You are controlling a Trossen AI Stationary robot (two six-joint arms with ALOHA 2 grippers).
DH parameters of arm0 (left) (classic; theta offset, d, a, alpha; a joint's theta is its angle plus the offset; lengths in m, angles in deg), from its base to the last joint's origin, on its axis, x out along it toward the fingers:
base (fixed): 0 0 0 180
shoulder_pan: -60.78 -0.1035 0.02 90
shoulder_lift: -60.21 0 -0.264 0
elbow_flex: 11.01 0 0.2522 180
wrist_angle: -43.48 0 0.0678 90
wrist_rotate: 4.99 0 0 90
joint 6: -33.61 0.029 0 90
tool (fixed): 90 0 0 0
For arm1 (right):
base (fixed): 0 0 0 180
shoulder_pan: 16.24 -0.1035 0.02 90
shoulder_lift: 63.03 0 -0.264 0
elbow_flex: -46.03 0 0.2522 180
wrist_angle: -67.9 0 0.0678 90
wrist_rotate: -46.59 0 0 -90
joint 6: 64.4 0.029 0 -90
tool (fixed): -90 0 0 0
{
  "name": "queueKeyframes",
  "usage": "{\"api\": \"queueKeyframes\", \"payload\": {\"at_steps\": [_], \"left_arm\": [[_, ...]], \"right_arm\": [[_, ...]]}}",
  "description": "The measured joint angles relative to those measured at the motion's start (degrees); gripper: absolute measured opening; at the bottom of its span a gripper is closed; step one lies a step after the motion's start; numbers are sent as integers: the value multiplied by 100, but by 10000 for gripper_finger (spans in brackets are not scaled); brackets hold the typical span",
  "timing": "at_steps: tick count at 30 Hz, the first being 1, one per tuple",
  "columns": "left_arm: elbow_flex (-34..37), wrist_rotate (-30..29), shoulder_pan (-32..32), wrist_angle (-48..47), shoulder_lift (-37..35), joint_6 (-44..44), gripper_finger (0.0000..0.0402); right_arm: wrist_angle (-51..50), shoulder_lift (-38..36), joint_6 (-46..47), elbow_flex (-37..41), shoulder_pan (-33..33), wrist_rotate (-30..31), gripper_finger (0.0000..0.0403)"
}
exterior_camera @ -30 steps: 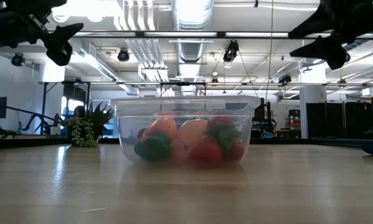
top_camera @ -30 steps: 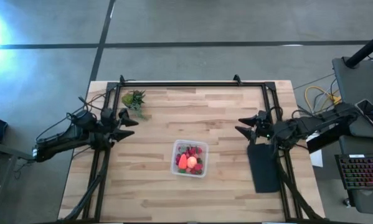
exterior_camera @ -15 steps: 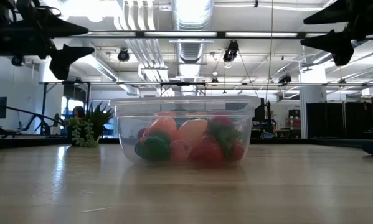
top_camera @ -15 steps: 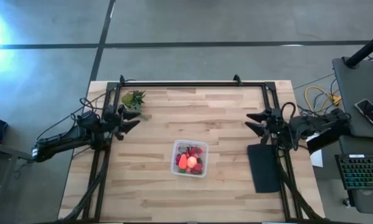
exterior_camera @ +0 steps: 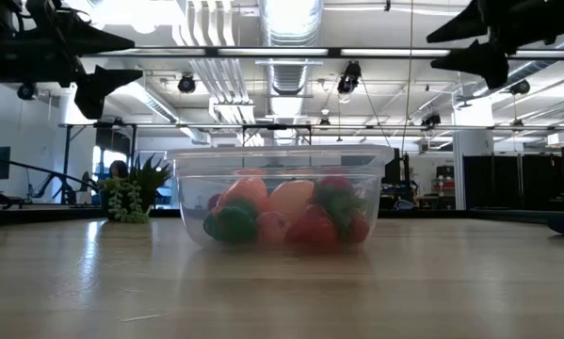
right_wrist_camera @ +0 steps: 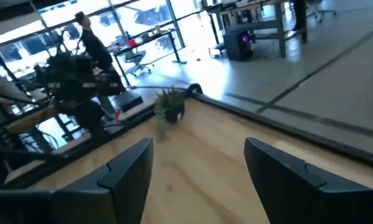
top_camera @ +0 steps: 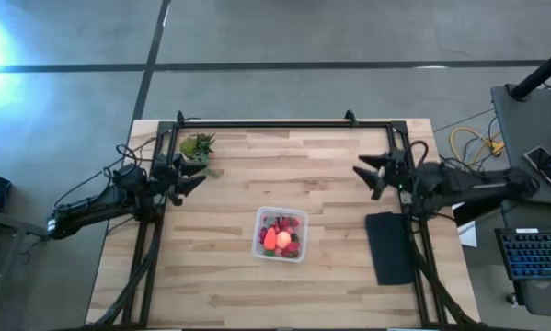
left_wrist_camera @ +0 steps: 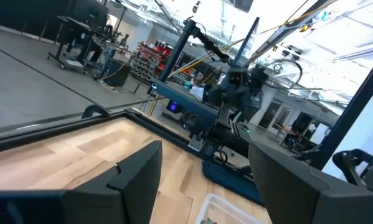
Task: Pick and placing Produce into tupperware
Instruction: Return to Home Position
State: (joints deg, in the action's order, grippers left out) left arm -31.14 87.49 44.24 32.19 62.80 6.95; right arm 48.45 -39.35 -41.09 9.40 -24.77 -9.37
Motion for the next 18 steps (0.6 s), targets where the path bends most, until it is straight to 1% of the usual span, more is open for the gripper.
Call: {"api": "queueKeyframes", "payload": {"at_steps": [1,2,6,8,10,11,13,15,18], "left_arm": [[-2,2,0,3,2,-2,226],[-6,2,0,5,5,-2,226],[-12,16,0,13,-22,-1,226],[-2,18,0,2,-37,8,226],[13,22,0,-3,-31,22,226],[13,23,0,-6,-13,22,226],[13,27,2,-1,17,20,226],[13,42,2,9,47,13,226],[13,46,4,4,78,2,226]], "right_arm": [[-95,28,-52,-108,271,-178,244],[-189,48,-121,-232,553,-517,244],[-603,-23,-217,-529,1699,-2283,244],[-731,-95,-180,-472,2108,-3095,244],[-732,-195,-26,-292,2343,-3623,244],[-683,-259,23,-193,2370,-3785,244],[-355,-399,79,-13,2340,-3876,244],[-117,-599,99,85,2265,-3810,244],[-131,-837,211,252,2127,-3670,244]]}}
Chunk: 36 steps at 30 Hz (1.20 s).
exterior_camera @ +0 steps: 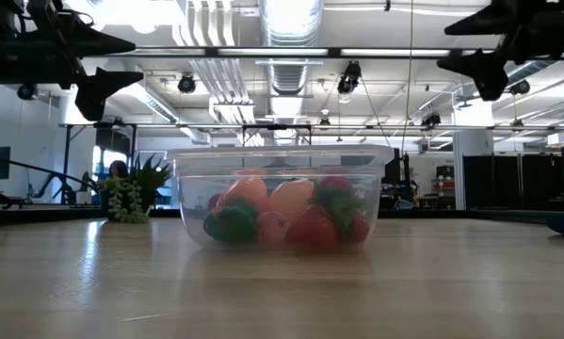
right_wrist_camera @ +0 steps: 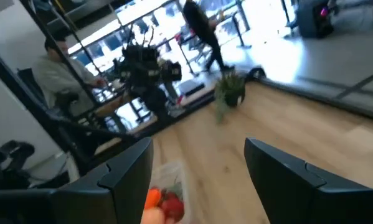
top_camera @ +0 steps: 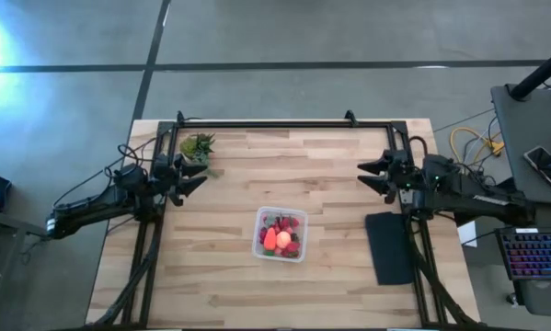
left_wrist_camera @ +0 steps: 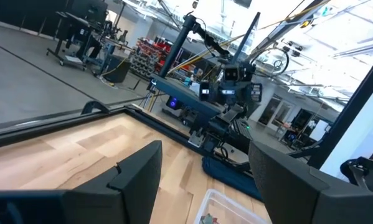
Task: Pick and placing Produce into tupperware
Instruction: Return to Home Position
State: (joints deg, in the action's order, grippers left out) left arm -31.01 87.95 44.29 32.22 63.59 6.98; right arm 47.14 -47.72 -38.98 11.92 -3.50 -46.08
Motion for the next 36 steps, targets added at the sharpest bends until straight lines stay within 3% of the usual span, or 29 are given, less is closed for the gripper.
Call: {"api": "queueKeyframes", "payload": {"at_steps": [7,15,27,36], "left_arm": [[0,2,2,2,-13,-7,226],[0,2,2,2,-4,-17,226],[2,41,1,-55,-8,-14,226],[11,375,2,-1593,-171,-305,226]], "right_arm": [[-7,-147,392,344,-645,304,244],[158,48,413,523,-1683,1855,244],[117,-857,418,1130,-1786,1920,244],[82,-1538,263,1492,-1786,1921,244]]}}
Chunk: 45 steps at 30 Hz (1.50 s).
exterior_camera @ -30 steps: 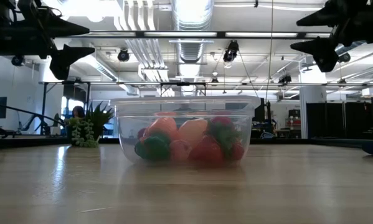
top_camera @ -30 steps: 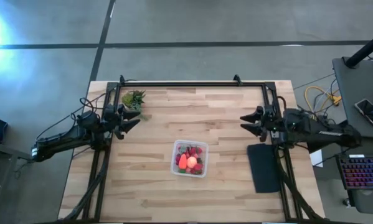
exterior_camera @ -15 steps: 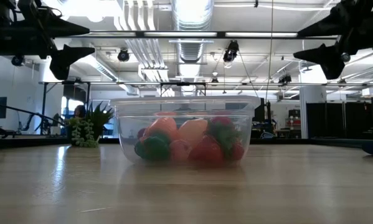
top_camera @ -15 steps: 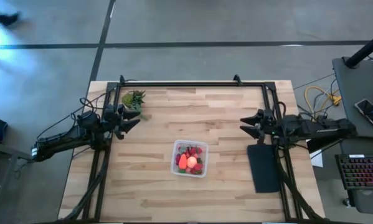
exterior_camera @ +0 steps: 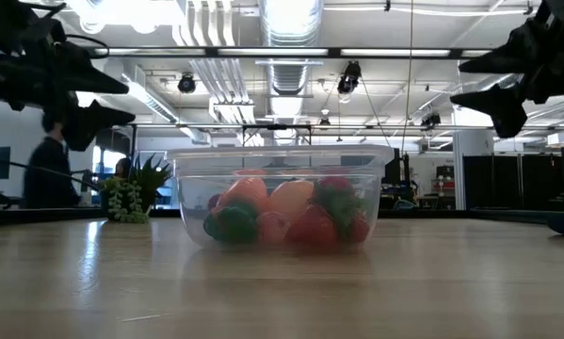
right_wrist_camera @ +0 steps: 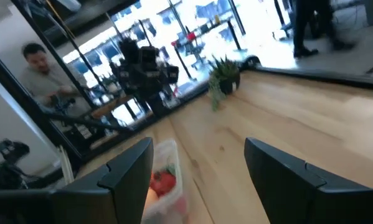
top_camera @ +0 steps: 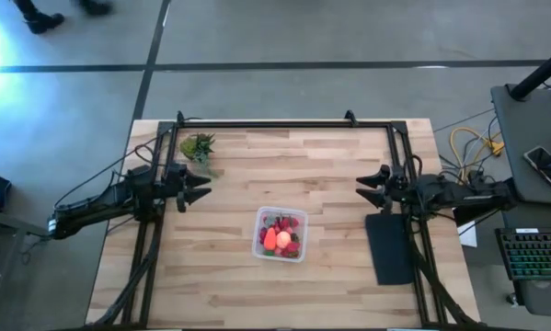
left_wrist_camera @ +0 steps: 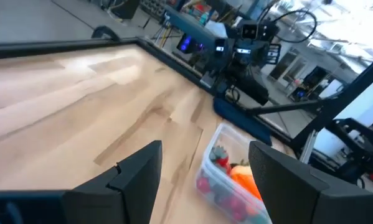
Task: Pick and placing Produce into tupperware
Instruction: Return to Home Position
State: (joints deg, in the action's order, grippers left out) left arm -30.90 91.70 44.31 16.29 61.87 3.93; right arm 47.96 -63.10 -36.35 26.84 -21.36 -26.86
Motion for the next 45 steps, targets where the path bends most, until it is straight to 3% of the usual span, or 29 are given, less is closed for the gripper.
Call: {"api": "queueKeyframes", "payload": {"at_steps": [5,13,45], "left_arm": [[7,-66,-2,-84,10,27,226],[195,-990,-4,371,95,78,226],[361,-1007,0,1146,1203,159,226]], "right_arm": [[-10,19,105,196,2,27,244],[-42,49,-21,185,18,453,244],[-81,285,47,177,15,451,244]]}}
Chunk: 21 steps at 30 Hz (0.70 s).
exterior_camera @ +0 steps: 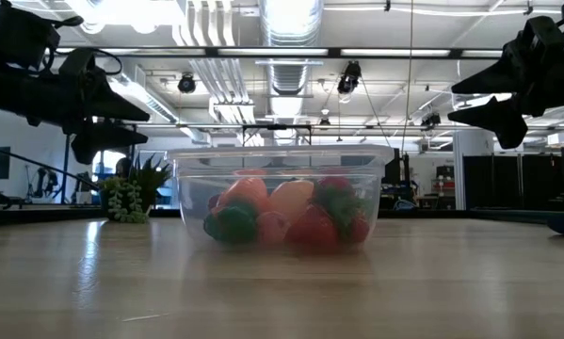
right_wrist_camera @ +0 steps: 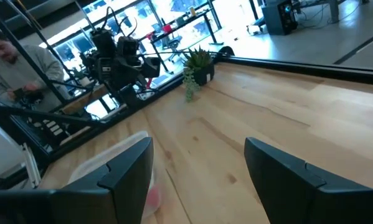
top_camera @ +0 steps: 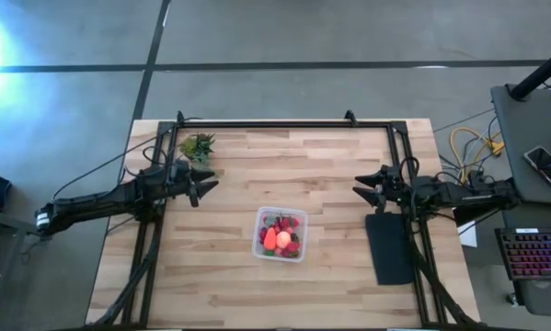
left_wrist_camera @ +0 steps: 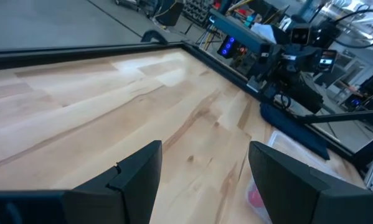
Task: Pick and placing Produce into tupperware
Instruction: Return to Home Position
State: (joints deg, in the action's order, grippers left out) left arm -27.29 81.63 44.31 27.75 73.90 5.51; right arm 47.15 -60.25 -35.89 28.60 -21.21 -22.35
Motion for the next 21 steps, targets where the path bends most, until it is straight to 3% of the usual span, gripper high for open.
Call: {"api": "queueKeyframes", "payload": {"at_steps": [21], "left_arm": [[50,6,-3,95,16,1,226]], "right_arm": [[0,0,0,0,0,-2,244]]}}
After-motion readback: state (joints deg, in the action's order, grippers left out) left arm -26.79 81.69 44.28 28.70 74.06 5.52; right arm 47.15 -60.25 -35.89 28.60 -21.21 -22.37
